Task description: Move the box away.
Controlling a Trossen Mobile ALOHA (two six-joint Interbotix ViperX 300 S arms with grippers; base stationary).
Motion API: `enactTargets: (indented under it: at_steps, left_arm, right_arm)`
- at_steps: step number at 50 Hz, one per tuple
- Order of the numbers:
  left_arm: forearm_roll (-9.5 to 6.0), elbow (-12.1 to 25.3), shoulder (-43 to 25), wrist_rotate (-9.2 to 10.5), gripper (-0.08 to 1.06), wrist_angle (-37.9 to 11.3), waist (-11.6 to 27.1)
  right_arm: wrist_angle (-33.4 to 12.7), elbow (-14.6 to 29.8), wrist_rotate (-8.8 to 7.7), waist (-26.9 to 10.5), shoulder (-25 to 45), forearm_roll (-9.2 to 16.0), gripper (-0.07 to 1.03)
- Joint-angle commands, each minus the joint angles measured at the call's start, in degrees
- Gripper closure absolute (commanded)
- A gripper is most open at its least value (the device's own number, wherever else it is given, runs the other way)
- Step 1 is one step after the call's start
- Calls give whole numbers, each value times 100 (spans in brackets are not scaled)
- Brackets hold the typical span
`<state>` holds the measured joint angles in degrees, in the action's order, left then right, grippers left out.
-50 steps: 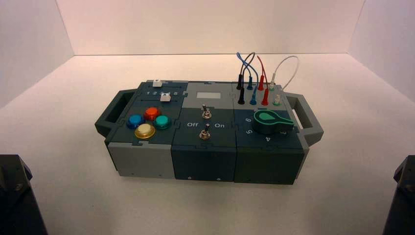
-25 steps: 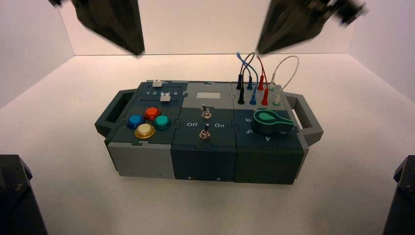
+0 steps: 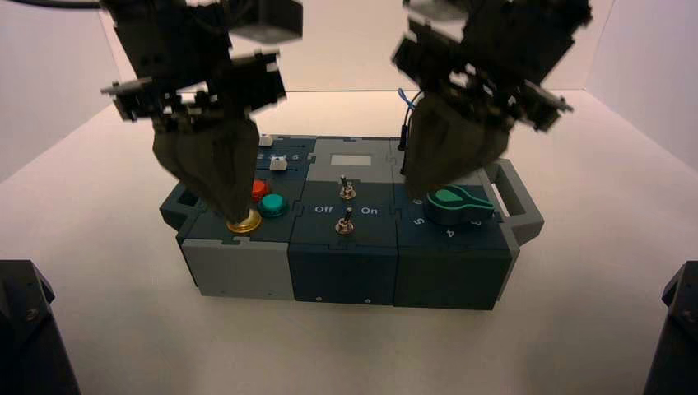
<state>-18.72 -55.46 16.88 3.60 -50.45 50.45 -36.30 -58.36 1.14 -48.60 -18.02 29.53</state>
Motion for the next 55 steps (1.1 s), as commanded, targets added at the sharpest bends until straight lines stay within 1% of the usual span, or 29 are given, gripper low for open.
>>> enactTargets:
  at_steps: [1,7,16,20,30,35,37,40,44,55]
  left_arm:
    - [-26,44,-79,18,100,44,26]
    - [-26,0,-193,18,101,35,53]
    - [-26,-44,-448,-9,101,167,53]
    - [-26,-35,-624,-18,101,202,44]
    - [-26,-62,-879,-35,101,220,53]
    - [-26,-79,-940,-53,101,255,53]
    - [-9,-79,-949,-88,101,290,53]
    - [0,-79,-949,-88,101,308,53]
    - [9,-79,-993,-88,100,360,53]
    - [97,-26,-1178,-114,101,396,53]
  right_arm:
    - [-97,-26,18,-35,35,62,99]
    - [-167,-79,18,-35,62,176,99]
    - [-396,-62,9,-35,158,185,99]
    - [-501,-79,0,-70,237,246,99]
    - [-633,-97,-9,-123,334,325,99]
    - [-694,-53,-44,-123,448,334,99]
    - [-712,9,-44,-123,580,325,99]
    - [-738,70,-53,-123,721,334,99]
    - [-835,167,-105,-123,993,316,99]
    - [-853,360,-123,-123,1450,290,99]
